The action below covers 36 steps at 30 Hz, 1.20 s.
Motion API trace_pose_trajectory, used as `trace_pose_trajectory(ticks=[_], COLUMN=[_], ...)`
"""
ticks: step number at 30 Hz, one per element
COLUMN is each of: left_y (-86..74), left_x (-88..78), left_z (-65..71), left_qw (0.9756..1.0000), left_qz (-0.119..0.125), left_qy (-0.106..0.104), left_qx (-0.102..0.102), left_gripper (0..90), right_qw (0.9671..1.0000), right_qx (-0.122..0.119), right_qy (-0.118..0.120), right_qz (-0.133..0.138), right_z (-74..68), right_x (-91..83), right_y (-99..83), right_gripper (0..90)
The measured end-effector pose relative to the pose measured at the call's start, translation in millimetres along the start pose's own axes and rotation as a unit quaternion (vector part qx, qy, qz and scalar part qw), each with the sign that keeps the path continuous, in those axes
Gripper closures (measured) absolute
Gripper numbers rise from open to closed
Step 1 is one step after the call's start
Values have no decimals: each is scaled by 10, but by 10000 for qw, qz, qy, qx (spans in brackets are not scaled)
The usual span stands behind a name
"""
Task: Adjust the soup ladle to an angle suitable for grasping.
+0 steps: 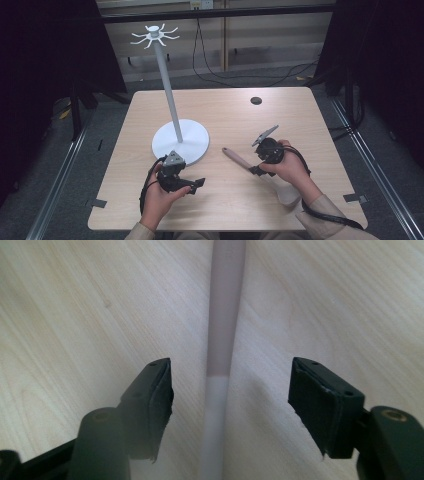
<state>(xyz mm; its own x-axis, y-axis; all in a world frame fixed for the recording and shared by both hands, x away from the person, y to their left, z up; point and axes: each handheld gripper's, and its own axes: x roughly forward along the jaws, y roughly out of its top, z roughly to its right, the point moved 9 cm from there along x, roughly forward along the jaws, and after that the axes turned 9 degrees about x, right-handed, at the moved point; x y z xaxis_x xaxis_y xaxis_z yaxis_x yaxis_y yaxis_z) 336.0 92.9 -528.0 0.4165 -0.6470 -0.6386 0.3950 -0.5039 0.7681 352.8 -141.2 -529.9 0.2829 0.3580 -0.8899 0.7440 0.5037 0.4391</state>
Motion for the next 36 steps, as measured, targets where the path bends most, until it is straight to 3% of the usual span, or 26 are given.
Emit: trace_pose_trajectory(ticks=[5, 17, 21, 24, 29, 36], left_y=[3, 5, -1, 2, 15, 2], left_x=[-6, -11, -14, -17, -30, -10], left_z=[-4, -4, -22, -26, -23, -14], left_qw=[10000, 10000, 10000, 10000, 10000, 10000], left_qz=[20, -2, -7, 9, 43, 20], left_qy=[0, 6, 31, 30, 33, 6], left_qx=[-26, 18, 22, -3, 24, -1], left_gripper=[62, 63, 63, 63, 64, 64], right_qw=[9993, 9979, 9970, 9977, 9980, 9993], right_qx=[-147, -35, -125, -36, 212, 338], right_qy=[-130, -230, -309, -218, -126, 20], right_qz=[-327, -596, -695, -643, -580, -158], right_z=[-19, -42, -34, -54, -34, -33], right_x=[92, 202, 252, 258, 254, 122], right_y=[-43, -88, -120, -109, -115, -60], right_gripper=[465, 630, 687, 758, 779, 783])
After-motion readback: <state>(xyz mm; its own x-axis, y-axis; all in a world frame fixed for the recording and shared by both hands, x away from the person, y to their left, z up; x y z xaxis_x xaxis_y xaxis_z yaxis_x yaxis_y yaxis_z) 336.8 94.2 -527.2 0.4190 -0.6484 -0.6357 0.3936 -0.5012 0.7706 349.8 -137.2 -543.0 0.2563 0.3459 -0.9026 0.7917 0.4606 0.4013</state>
